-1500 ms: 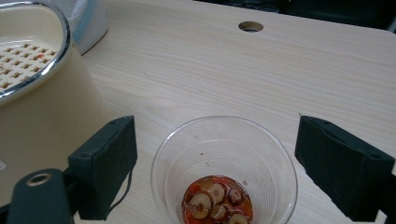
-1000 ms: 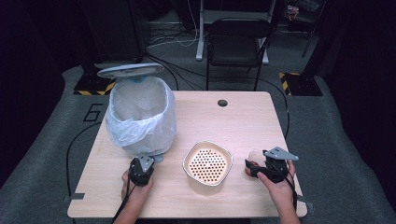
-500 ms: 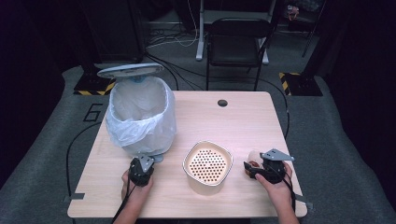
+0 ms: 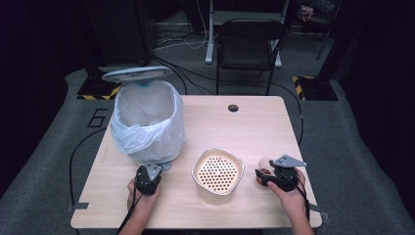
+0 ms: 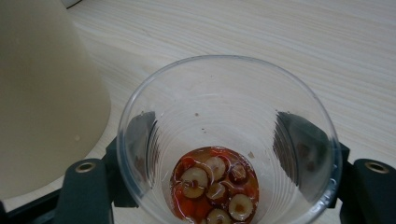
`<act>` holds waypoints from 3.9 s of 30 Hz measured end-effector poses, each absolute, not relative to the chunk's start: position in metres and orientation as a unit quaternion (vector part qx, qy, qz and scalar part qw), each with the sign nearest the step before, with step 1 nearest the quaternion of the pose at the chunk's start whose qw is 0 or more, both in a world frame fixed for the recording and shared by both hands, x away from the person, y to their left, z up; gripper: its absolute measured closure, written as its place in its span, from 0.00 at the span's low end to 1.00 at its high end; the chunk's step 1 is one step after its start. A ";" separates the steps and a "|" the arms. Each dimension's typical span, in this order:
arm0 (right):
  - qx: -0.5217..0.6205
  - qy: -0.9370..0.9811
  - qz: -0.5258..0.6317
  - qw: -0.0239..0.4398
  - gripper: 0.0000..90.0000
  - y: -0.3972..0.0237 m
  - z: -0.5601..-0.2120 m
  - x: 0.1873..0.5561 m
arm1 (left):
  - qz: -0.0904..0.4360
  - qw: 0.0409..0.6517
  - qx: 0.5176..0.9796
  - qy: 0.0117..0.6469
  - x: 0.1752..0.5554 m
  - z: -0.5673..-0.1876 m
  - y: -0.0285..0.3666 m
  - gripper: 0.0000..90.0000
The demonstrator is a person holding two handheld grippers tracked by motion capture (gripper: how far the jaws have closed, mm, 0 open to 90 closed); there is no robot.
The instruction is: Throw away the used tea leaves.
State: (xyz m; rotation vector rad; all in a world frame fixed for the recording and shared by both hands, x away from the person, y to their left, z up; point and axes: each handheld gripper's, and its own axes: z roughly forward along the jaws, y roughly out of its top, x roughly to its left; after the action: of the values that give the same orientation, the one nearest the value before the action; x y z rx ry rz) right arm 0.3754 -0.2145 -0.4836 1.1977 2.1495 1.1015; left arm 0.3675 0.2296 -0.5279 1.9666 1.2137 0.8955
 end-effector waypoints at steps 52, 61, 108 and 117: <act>0.231 0.829 0.472 0.192 0.34 -0.128 -0.384 0.469 | 0.340 0.327 0.750 0.463 0.368 -0.528 0.230 0.99; 0.209 0.830 0.476 0.200 0.35 -0.124 -0.384 0.468 | 0.340 0.328 0.749 0.464 0.368 -0.528 0.230 0.99; -0.091 0.850 0.322 0.407 0.41 -0.094 -0.364 0.407 | 0.340 0.327 0.750 0.464 0.368 -0.528 0.230 0.99; -0.149 0.847 0.271 0.433 0.41 -0.086 -0.363 0.395 | 0.341 0.327 0.750 0.463 0.368 -0.528 0.230 0.99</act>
State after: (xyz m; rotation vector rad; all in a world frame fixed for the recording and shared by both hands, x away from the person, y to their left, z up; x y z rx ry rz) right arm 0.3946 -0.0863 -0.3634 -0.3702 2.1100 0.6760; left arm 0.3679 0.2302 -0.5279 1.9644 1.2138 0.8928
